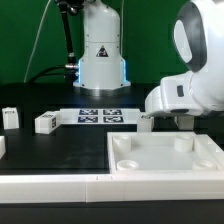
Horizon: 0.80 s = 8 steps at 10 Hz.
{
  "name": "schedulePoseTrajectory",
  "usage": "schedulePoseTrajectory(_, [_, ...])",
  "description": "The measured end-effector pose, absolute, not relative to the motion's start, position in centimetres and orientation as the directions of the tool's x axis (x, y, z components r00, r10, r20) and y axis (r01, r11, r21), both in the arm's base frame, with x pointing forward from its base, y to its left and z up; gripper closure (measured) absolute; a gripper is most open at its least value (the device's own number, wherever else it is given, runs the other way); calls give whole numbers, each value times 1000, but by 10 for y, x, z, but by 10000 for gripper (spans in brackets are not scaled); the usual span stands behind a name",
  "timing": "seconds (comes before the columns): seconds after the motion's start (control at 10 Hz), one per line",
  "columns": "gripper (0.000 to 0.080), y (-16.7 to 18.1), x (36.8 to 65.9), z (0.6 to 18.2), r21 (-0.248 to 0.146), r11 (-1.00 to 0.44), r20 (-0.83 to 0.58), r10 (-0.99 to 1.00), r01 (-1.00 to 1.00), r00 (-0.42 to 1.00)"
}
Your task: Assemble one leg
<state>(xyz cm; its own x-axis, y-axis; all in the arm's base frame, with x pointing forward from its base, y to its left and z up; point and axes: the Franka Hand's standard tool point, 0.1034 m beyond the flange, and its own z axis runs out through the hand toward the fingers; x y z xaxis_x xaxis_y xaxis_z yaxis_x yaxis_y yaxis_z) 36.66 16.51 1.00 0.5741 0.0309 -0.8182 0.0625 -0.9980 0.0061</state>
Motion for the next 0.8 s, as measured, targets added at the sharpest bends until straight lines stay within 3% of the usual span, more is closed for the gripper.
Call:
schedulePoseTrajectory(0.4, [151, 167, 359, 8, 27, -998, -825, 11, 59, 564])
schedulePoseTrajectory(0.5, [246, 167, 359, 8, 26, -998, -825, 12, 60, 564])
schedulePoseTrajectory(0.6, [395, 167, 359, 8, 26, -998, -825, 12, 60, 564])
schedulePoseTrajectory(0.7, [395, 167, 359, 8, 26, -998, -826, 13, 60, 564])
schedulePoseTrajectory(0.8, [515, 167, 359, 8, 26, -998, -825, 13, 60, 564])
